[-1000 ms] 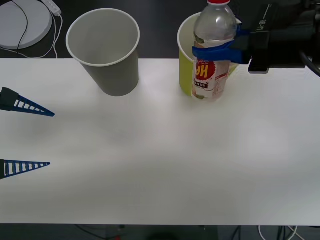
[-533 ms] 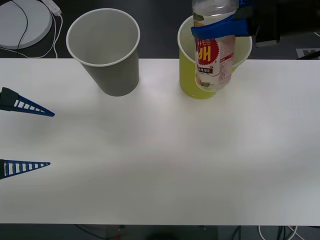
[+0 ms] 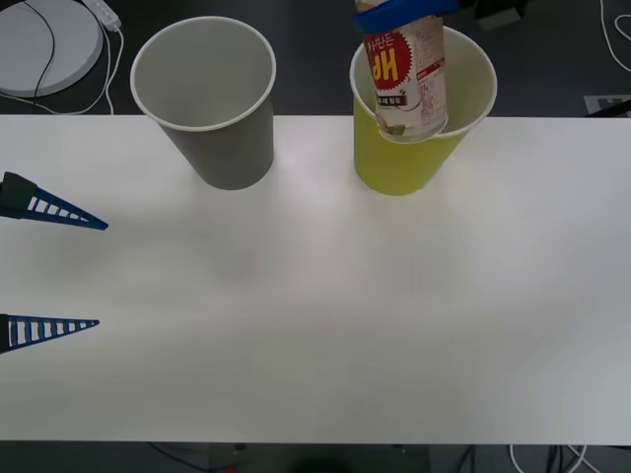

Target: Put the can into the green bin and the plastic bottle into the gray bin

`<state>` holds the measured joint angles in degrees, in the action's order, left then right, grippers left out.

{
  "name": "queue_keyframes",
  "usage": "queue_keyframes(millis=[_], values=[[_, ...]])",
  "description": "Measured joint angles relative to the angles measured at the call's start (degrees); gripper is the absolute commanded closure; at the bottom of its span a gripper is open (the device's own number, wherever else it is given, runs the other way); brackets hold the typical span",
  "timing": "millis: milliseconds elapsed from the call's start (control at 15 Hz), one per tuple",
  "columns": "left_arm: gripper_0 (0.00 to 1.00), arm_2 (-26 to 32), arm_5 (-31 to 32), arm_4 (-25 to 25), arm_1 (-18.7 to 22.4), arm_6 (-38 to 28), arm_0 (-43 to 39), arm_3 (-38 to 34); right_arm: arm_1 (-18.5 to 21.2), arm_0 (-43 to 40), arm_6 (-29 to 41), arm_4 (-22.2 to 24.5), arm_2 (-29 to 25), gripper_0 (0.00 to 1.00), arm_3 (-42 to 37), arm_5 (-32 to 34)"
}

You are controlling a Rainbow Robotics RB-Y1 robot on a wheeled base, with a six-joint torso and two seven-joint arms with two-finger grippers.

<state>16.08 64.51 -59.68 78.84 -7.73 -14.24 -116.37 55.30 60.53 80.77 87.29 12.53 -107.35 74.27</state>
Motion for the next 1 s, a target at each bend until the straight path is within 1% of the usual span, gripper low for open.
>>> queue_keyframes(millis=[267,533,800,1000], values=[[0.00,0.0,0.0,0.0,0.0,0.0,0.0,0.0,-2.9,7.5,0.0,2.3,6.3,1.00,7.0,0.2],[0.00,0.0,0.0,0.0,0.0,0.0,0.0,0.0,-6.2,13.3,0.0,4.6,10.6,1.00,14.0,0.3],[0.00,0.0,0.0,0.0,0.0,0.0,0.0,0.0,-10.3,17.3,0.0,7.6,12.3,1.00,20.3,0.6],[0.00,0.0,0.0,0.0,0.0,0.0,0.0,0.0,-13.8,20.3,0.0,12.7,12.5,1.00,23.9,3.3]])
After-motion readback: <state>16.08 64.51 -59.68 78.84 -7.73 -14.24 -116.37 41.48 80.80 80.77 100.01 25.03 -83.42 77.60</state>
